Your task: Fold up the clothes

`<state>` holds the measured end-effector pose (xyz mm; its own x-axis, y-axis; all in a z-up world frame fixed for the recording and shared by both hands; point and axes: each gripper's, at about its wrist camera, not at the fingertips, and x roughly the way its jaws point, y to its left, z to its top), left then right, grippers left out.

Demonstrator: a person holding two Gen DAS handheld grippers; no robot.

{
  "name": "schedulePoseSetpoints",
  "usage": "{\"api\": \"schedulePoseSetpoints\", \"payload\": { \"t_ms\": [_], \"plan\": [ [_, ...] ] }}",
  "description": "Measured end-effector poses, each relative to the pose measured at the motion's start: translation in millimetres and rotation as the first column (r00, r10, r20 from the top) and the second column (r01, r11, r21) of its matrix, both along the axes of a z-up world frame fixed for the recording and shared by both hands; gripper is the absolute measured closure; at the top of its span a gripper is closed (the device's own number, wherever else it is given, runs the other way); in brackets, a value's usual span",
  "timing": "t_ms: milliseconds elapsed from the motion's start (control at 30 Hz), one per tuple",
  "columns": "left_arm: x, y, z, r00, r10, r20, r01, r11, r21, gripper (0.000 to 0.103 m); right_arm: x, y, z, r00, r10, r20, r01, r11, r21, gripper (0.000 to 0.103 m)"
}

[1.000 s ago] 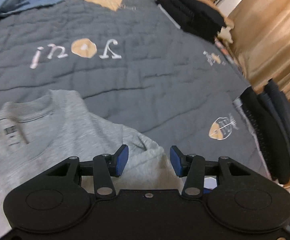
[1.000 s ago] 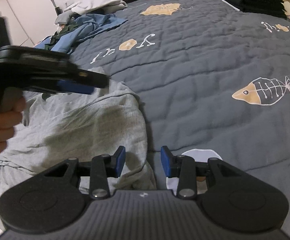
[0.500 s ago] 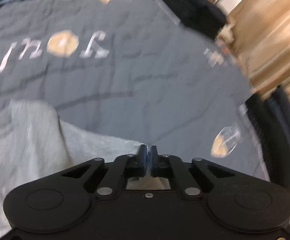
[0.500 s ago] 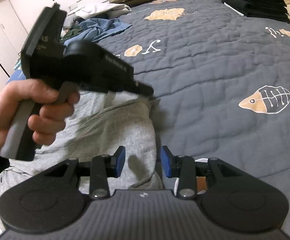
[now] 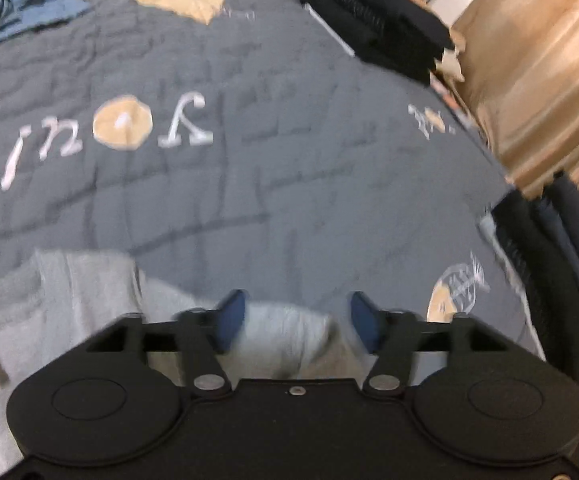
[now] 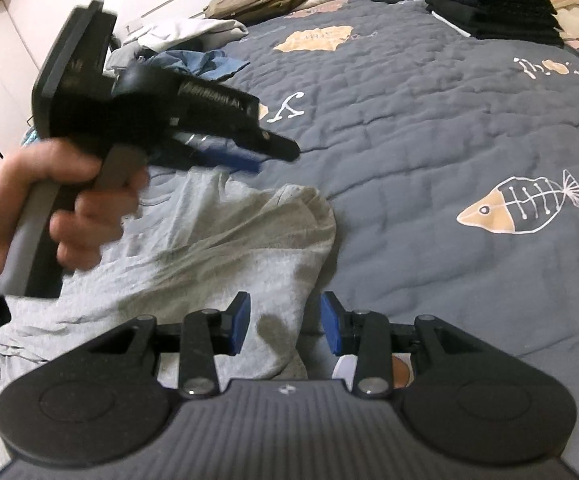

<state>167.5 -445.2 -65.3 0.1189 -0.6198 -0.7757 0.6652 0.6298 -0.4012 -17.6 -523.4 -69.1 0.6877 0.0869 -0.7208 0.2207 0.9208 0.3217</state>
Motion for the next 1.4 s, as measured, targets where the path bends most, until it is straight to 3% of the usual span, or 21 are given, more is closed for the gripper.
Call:
{"api": "schedulePoseSetpoints", "payload": {
  "t_ms": [267, 300, 400, 533, 600, 633, 767, 867, 1067, 1133, 1200, 1400],
  "plan": [
    [-18.3, -18.1, -14.8, 0.999, -0.053, -0.001, 0.053, 0.997, 0.052, 0.054, -0.2, -1.2, 1.2, 1.000, 0.002, 0.004, -0.002, 1.000, 0.002, 0.065],
    [-20.0, -21.6, -14.3, 0.998, -0.059, 0.005, 0.059, 0.997, 0.059, 0.061, 0.0, -1.8, 0.9, 1.000, 0.000, 0.003, 0.000, 1.000, 0.003, 0.065],
    [-23.6, -31.7, -18.2, 0.996, -0.084, 0.020, 0.081, 0.990, 0.114, 0.072, 0.5, -3.5, 0.1, 1.000, -0.007, 0.002, 0.007, 1.000, 0.005, 0.065],
    [-28.7, -39.6, -24.5, 0.991, -0.126, 0.041, 0.117, 0.978, 0.175, 0.074, 0.4, -4.7, -0.1, 1.000, -0.010, 0.003, 0.010, 1.000, 0.005, 0.065],
    [-32.5, -41.6, -25.7, 0.987, -0.141, 0.074, 0.124, 0.973, 0.193, 0.094, 0.1, -5.0, -0.1, 1.000, -0.012, 0.004, 0.012, 1.000, 0.005, 0.065],
    [-29.4, -39.2, -23.8, 0.991, -0.113, 0.076, 0.099, 0.981, 0.167, 0.099, 0.1, -5.2, 0.0, 1.000, -0.013, 0.004, 0.013, 1.000, 0.005, 0.065],
    [-11.8, -19.1, -12.5, 0.995, 0.046, 0.087, -0.047, 0.999, 0.006, 0.100, -1.3, -7.3, 1.3, 1.000, -0.023, 0.008, 0.023, 1.000, 0.004, 0.065],
    [-1.2, -8.1, -15.0, 0.992, 0.106, 0.064, -0.104, 0.994, -0.041, 0.099, -2.6, -9.8, 1.0, 1.000, -0.031, 0.004, 0.031, 0.999, -0.008, 0.065],
    [-2.6, -4.5, -20.8, 0.997, 0.069, 0.017, -0.069, 0.998, 0.006, 0.094, -6.3, -17.4, -3.5, 0.999, 0.018, -0.030, -0.019, 0.998, -0.058, 0.065],
    [-3.9, -2.5, -16.8, 0.998, 0.064, 0.014, -0.064, 0.998, 0.012, 0.078, -9.8, -18.7, -4.3, 0.998, 0.050, -0.034, -0.052, 0.996, -0.074, 0.065],
    [-6.4, -3.2, -14.0, 0.998, 0.048, 0.029, -0.049, 0.999, 0.025, 0.072, -13.5, -17.1, -4.8, 0.996, 0.085, -0.031, -0.087, 0.992, -0.094, 0.065],
    [-10.2, -9.8, -18.3, 0.999, 0.035, 0.018, -0.036, 0.998, 0.057, 0.070, -17.6, -1.3, -8.4, 0.983, 0.180, -0.035, -0.183, 0.963, -0.200, 0.062]
  ]
}}
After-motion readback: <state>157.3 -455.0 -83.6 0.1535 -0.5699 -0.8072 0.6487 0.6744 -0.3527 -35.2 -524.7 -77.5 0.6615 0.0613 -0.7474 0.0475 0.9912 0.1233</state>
